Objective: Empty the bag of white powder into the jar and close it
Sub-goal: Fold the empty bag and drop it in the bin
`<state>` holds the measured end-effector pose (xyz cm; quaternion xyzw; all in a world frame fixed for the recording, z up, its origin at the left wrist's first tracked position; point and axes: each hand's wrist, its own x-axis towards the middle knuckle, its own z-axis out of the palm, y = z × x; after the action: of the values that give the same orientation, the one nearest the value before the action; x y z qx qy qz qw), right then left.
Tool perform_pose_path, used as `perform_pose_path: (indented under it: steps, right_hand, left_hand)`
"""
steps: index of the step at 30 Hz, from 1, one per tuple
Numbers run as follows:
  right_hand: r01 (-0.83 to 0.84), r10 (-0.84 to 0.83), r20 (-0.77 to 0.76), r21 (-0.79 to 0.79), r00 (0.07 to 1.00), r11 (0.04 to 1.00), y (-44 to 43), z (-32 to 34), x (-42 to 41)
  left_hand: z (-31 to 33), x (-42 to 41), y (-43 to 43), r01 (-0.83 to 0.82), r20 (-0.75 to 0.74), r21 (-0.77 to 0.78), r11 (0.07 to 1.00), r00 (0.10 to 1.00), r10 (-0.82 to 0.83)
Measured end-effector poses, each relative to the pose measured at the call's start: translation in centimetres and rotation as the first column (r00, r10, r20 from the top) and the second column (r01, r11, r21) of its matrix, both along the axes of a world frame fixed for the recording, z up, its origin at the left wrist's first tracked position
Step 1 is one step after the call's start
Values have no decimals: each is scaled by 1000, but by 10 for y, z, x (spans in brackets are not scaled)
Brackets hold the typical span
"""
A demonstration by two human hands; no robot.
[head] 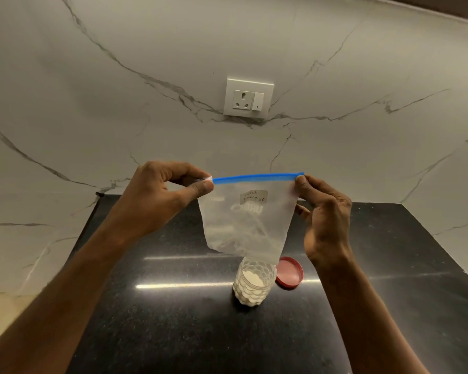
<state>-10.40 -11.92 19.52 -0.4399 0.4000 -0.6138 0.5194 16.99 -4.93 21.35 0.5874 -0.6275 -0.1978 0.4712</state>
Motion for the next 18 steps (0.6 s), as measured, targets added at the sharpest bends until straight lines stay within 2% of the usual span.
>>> perform_pose_path:
  steps: [1, 3, 5, 8, 12, 15, 18]
  right_hand:
    - [-16, 15, 26, 20, 1000, 1000, -1, 1, -1]
    - [-59, 54, 81, 62, 995, 996, -3, 5, -1]
    - [-107, 97, 96, 95, 991, 990, -6, 5, 0]
    - [-238, 238, 16, 114, 971, 965, -8, -3, 1]
    - [-474, 507, -199, 189, 839, 860, 5, -22, 0]
    - [-438, 482, -292, 206, 826, 875, 11, -30, 2]
    - [-388, 433, -210, 225, 876, 894, 13, -29, -1]
  left_hand:
    - [-3, 1, -2, 93, -105, 42, 995, 991, -88]
    - [-15, -1, -6, 279, -354, 131, 951, 910, -218]
    - [-34, -6, -9, 336, -485, 189, 923, 849, -210]
    - [-54, -15, -11, 208, -505, 190, 959, 859, -86]
    - [-56, -18, -11, 159, -592, 135, 978, 804, -49]
    - [-54, -16, -10, 162, -608, 162, 973, 794, -30]
    - [-51, -10, -7, 200, -578, 219, 955, 815, -38]
